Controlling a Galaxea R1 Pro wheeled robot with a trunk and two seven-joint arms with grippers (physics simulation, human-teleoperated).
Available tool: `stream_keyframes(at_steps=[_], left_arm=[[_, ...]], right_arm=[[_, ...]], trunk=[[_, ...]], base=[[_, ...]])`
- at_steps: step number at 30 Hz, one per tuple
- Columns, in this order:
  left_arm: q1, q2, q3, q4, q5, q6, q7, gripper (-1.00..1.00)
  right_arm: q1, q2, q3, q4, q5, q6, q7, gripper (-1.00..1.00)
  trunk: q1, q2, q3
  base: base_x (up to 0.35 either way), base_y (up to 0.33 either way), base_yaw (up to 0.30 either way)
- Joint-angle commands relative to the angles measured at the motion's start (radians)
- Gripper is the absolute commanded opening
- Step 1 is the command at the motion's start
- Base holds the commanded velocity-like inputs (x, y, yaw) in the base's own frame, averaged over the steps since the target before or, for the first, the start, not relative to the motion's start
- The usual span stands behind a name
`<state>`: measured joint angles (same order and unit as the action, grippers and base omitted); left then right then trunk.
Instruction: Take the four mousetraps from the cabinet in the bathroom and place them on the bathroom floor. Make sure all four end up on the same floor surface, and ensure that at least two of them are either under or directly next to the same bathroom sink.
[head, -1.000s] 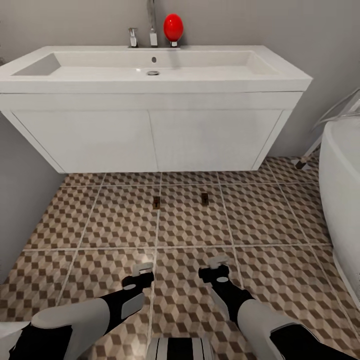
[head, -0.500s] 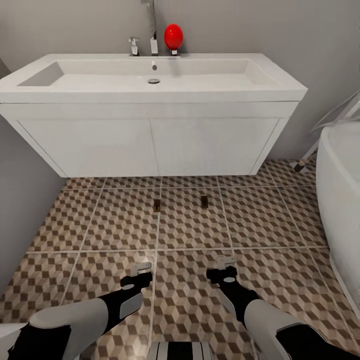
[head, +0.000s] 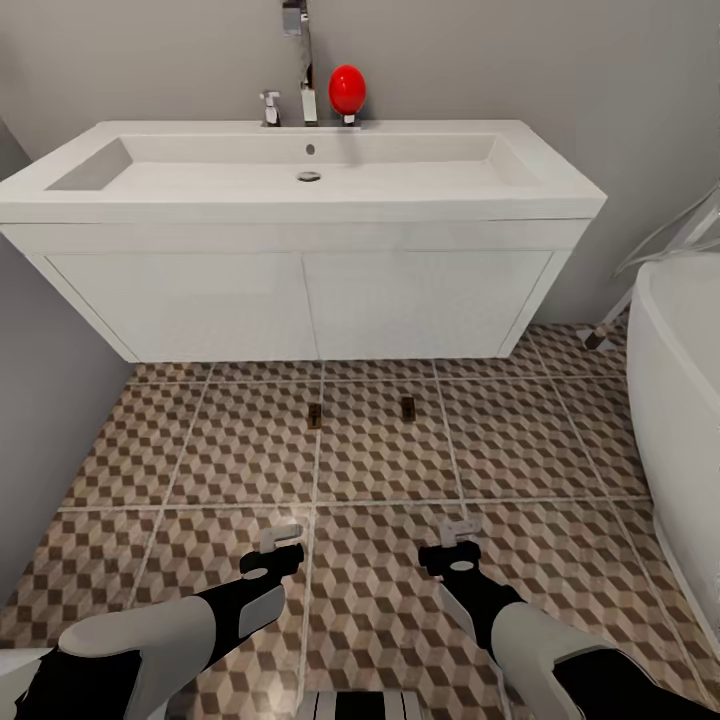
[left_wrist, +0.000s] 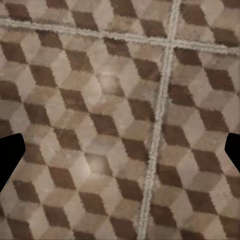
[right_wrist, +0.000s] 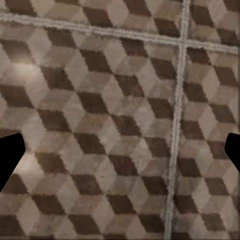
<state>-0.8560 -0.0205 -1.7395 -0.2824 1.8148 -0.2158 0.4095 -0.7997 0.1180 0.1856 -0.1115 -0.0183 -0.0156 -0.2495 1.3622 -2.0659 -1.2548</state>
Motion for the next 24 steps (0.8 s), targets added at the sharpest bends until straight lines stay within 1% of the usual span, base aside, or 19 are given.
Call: stream_keyframes(at_steps=[1,4,8,14,16,22,24], left_arm=[[0.000,0.000,0.000,0.000,0.000,0.000,0.000,1.00],[0.002,0.000,0.000,0.000,0.000,0.001,0.000,1.00],[0.009,0.002,-0.001,0.006,0.000,0.002,0.000,1.00],[0.026,0.000,-0.001,0.053,0.000,0.002,-0.004,1.00],[0.050,-0.001,-0.001,0.077,0.001,0.002,-0.007,1.00],[0.101,0.000,-0.001,0.089,0.000,0.003,-0.007,1.00],[0.134,0.001,-0.002,0.092,0.000,0.003,-0.008,1.00]], right_arm=[[0.000,-0.001,0.000,0.004,0.000,0.000,0.000,1.00],[0.000,-0.006,0.000,0.017,0.000,0.001,-0.001,1.00],[0.000,-0.025,0.001,0.040,0.000,0.001,-0.002,1.00],[0.000,-0.049,0.000,0.064,0.000,0.000,-0.001,1.00],[0.000,-0.065,0.001,0.084,0.000,0.000,-0.001,1.00],[0.004,-0.073,0.001,0.116,0.000,-0.004,0.001,1.00],[0.035,-0.075,0.002,0.128,0.001,-0.011,0.001,1.00]], trunk=[[-0.004,0.007,0.003],[-0.015,0.028,0.013],[-0.031,0.056,0.025],[-0.054,0.098,0.044],[-0.061,0.112,0.050],[-0.084,0.154,0.069],[-0.092,0.168,0.075]], base=[[0.000,0.000,0.000],[0.000,0.000,0.000],[0.000,0.000,0.000],[0.000,0.000,0.000],[0.000,0.000,0.000],[0.000,0.000,0.000],[0.000,0.000,0.000]])
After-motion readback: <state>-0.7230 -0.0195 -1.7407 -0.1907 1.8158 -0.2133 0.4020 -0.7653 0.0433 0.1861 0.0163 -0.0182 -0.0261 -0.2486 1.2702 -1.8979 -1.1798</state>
